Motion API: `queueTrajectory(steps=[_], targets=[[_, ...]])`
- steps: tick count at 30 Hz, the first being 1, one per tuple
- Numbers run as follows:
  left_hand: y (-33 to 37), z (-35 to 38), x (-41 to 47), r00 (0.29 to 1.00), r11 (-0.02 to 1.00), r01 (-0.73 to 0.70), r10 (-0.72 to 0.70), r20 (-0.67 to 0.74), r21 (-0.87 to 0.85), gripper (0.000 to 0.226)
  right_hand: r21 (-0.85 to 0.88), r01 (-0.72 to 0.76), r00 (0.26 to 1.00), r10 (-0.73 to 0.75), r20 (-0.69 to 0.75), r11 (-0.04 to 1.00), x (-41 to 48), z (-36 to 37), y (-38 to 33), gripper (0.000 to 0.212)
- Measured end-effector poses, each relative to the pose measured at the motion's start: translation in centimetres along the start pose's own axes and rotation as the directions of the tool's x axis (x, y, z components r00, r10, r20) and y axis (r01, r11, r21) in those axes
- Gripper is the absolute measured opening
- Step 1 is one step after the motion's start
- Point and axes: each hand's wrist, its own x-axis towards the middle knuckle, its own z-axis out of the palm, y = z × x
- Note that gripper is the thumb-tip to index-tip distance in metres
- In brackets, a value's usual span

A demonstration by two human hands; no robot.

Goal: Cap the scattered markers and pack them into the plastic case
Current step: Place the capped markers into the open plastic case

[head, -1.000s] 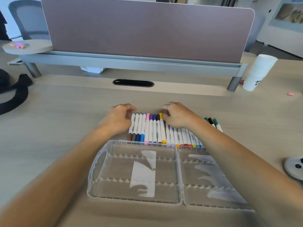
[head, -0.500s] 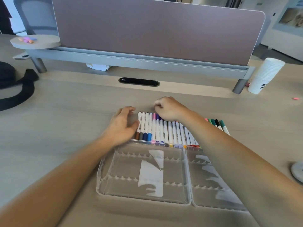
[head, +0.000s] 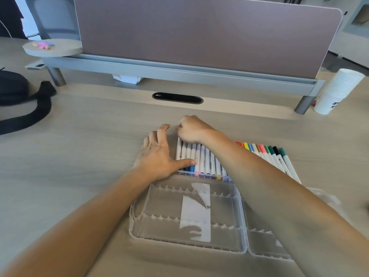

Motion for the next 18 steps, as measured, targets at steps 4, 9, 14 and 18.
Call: queueTrajectory(steps=[4, 9, 14, 18], targets=[[0.36, -0.38, -0.01, 0.999, 1.0, 0.023, -0.023, 0.028, 0.016, 0.12, 0.098, -0.037, 0.998, 0.043, -0.056, 0.994, 0.52, -0.12, 0.14, 0.034], [0.44, -0.64, -0.16, 0.999, 1.0, 0.023, -0.022, 0.032, -0.008, 0.116, 0.178, -0.022, 0.998, 0.031, -0.049, 0.984, 0.53, -0.18, -0.02, 0.034], [0.38, -0.53, -0.19, 0.999, 1.0, 0.007, -0.007, 0.045, 0.005, 0.113, 0.109, 0.04, 0.999, -0.039, -0.01, 0.993, 0.3, -0.19, -0.17, 0.036], [0.32, -0.51, -0.17, 0.999, 1.0, 0.001, -0.001, 0.037, 0.008, 0.109, 0.015, 0.031, 0.999, -0.032, 0.019, 0.999, 0.22, -0.21, 0.13, 0.035]])
